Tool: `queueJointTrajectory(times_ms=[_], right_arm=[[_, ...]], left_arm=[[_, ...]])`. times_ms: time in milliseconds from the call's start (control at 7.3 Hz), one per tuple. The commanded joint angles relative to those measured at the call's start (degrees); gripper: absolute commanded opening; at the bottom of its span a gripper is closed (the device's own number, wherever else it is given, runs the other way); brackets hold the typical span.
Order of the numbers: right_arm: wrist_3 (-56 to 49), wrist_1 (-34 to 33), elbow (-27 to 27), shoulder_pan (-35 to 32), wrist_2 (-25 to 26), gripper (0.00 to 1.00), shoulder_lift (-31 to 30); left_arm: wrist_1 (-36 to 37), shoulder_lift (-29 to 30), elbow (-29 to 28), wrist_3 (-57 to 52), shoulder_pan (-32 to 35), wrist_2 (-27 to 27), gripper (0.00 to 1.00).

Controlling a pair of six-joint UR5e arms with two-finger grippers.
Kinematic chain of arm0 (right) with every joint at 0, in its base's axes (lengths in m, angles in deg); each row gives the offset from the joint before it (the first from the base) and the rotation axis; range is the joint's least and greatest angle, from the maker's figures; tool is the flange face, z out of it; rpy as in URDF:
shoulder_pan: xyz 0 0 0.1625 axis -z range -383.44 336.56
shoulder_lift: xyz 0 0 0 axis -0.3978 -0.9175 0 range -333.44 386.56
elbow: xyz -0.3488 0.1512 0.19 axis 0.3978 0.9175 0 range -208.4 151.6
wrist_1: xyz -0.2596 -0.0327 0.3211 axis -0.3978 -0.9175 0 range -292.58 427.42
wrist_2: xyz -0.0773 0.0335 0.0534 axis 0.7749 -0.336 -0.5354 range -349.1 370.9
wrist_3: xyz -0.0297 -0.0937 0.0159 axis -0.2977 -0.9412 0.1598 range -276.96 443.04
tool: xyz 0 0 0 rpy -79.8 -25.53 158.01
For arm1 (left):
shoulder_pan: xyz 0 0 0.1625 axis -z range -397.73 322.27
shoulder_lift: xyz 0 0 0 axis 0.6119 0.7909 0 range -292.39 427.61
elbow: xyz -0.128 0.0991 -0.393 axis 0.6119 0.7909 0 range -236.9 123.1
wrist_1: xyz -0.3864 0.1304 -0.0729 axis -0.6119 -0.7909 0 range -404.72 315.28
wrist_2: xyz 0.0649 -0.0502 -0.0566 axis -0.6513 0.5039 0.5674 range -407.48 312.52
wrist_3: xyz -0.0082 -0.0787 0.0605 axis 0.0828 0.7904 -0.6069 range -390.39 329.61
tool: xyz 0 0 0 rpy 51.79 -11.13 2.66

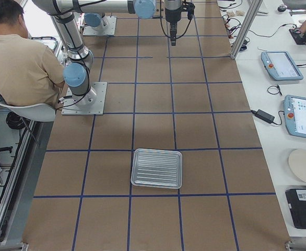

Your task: Place bearing gear from tray to pile

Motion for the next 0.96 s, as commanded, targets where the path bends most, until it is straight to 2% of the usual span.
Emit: queueJointTrajectory(times_ms=[0,821], right_arm=[[0.05,0.2,0.12,0.0,0.15,1.0,-0.25],[0.06,0.47,0.2,0.0,0.33,1.0,-0.26]], left_arm=[[-1.93,-1.77,0.55,1.65,0.17,0.55,1.0],[-1.51,-0.91,0.64,0.24,-0.01,1.07,1.0]])
